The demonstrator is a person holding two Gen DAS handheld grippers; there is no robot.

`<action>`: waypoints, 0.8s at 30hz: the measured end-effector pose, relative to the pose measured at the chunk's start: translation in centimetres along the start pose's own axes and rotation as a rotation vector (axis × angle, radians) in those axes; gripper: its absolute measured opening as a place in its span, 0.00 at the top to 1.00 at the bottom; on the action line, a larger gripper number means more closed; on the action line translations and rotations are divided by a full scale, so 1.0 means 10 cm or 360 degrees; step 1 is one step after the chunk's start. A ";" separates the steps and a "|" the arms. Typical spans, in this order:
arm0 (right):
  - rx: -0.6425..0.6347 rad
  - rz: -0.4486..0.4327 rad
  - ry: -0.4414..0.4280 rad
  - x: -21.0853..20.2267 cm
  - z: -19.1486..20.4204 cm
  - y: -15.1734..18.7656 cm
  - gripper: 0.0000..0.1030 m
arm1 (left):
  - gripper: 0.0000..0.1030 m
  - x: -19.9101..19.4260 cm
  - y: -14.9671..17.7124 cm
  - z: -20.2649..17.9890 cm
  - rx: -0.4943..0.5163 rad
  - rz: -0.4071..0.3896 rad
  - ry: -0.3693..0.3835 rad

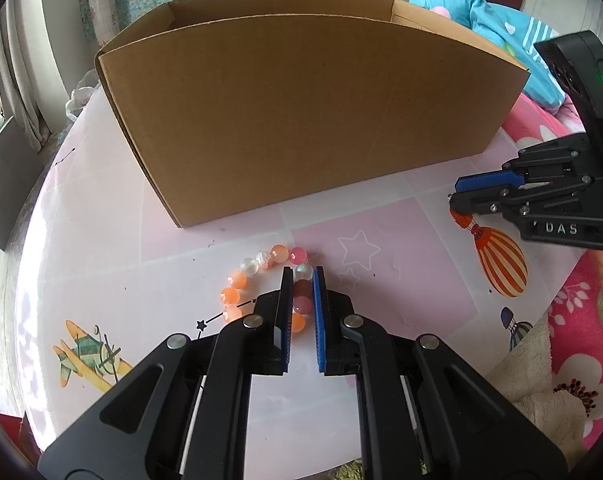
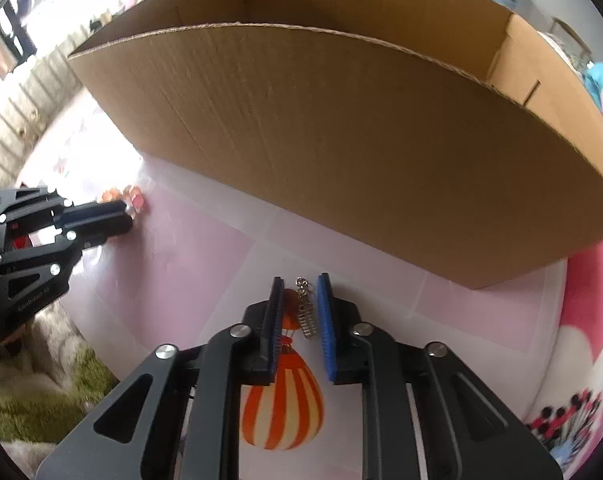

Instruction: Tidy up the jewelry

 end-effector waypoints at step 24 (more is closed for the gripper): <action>0.0509 -0.0439 -0.0215 -1.04 -0.33 0.24 0.99 | 0.92 -0.47 0.03 0.02 -0.0012 -0.0191 0.0059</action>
Point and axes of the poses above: each gripper's, at about its wrist camera, not at the fingertips, and x roughly the way its jaws point, z to its left, y to its underside, the point moved 2 cm from there along x, roughly the way its jaws point, and after that the axes turned 10 degrees about y, right-handed, at the moved point
